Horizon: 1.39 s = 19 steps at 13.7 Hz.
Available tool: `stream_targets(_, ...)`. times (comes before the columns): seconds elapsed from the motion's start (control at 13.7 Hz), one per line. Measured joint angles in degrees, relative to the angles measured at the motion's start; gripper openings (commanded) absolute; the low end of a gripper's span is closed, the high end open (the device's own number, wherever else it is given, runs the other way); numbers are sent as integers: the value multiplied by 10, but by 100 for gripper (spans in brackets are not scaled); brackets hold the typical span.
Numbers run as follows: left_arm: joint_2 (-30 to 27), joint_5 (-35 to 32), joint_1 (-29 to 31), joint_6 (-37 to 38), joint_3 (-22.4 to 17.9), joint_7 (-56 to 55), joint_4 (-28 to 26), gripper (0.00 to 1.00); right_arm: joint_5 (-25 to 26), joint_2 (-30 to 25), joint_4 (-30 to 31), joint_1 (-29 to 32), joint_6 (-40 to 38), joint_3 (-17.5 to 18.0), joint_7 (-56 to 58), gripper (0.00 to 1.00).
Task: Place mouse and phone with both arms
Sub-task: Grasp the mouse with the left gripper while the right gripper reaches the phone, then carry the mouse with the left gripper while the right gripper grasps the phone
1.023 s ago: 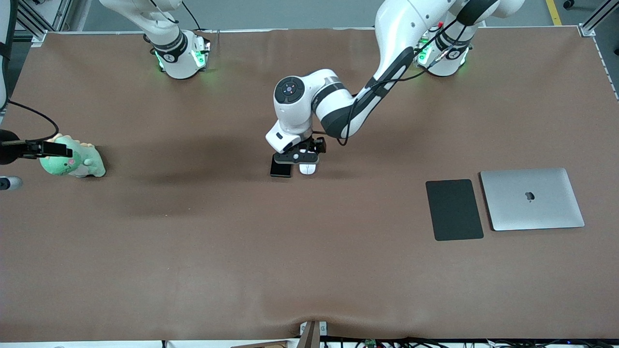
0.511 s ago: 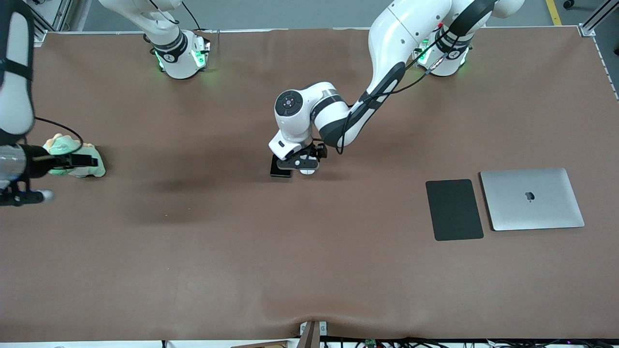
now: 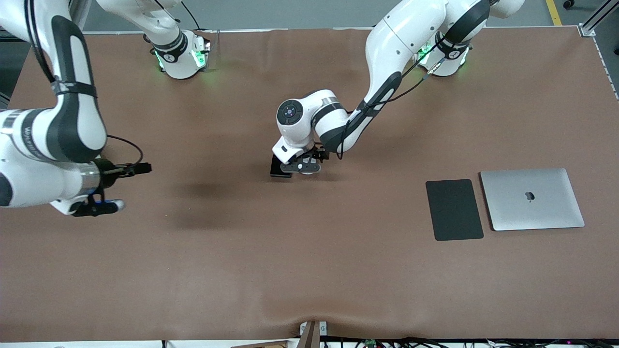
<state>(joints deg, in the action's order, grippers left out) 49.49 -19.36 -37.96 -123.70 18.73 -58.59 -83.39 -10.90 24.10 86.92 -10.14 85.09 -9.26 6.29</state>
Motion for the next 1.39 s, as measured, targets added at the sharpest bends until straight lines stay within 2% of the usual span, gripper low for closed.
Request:
stream_targets(0.07, 3, 0, 0, 0, 0, -1, 0, 58, -11, 2, 2, -10, 0, 0, -3, 100)
stream_targets(0.15, 4, 0, 0, 0, 0, -5, 0, 34, -18, 3, 4, -18, 1, 0, -4, 100)
stream_targets(0.22, 4, 0, -1, 0, 0, -16, 0, 18, -20, 5, 8, -25, 3, 0, -4, 100)
stream_targets(0.29, 4, 0, -1, 0, 0, -26, 0, 8, -23, 7, 11, -33, 6, 0, -5, 100)
stream_targets(0.44, 4, 0, -1, 0, 0, -34, 1, 2, -25, 12, 22, -54, 25, 1, -20, 100)
stream_targets(0.66, 1, 0, 1, 0, -1, -38, 8, 2, -26, 18, 55, -89, 70, 1, -33, 100)
stream_targets(0.88, -15, 0, 9, 13, -1, -39, 18, 0, -50, 19, 93, -122, 117, 1, -48, 100)
stream_targets(1.39, -136, 1, 58, 96, 4, -39, 32, 0, -74, 35, 148, -229, 254, 3, -136, 100)
